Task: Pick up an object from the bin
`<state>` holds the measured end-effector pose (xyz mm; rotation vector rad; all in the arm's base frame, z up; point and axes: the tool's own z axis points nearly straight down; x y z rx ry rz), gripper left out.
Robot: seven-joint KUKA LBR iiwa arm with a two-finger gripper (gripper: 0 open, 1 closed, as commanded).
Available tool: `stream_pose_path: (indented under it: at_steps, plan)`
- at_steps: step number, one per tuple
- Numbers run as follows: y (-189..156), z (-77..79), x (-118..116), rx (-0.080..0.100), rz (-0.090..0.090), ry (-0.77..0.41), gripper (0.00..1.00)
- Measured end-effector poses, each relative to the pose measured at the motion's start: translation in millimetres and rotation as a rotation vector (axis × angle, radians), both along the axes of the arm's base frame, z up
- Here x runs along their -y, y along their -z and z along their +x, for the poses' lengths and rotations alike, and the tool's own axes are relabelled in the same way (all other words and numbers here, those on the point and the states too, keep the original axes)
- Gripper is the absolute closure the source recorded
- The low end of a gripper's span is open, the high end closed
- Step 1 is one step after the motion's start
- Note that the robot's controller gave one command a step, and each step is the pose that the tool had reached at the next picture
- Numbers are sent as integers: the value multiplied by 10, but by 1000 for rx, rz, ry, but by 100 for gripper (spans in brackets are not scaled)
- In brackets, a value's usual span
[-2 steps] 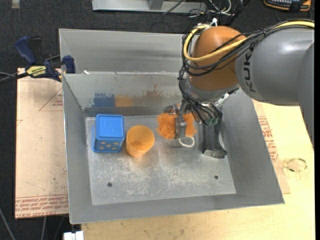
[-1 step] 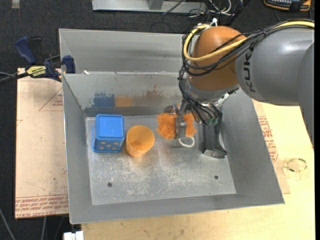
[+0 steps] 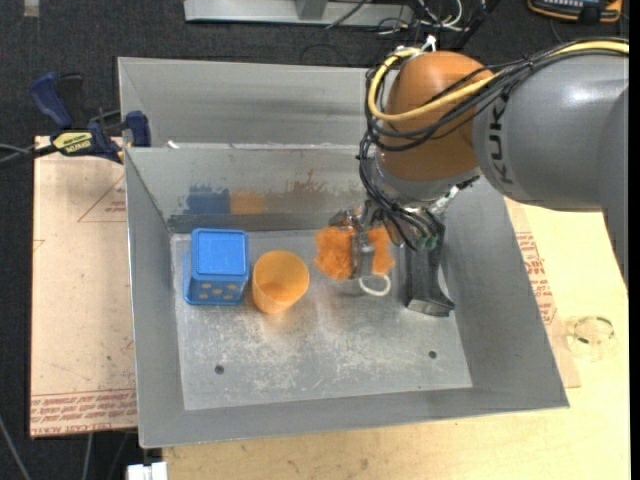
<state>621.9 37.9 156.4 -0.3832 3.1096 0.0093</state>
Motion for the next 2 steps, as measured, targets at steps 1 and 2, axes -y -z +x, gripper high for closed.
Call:
stream_pose_path:
  at_steps: [1,2]
  plan:
    - [-387,-40,-89,10,0,-27,100]
    - [-1559,-53,97,5,0,-122,100]
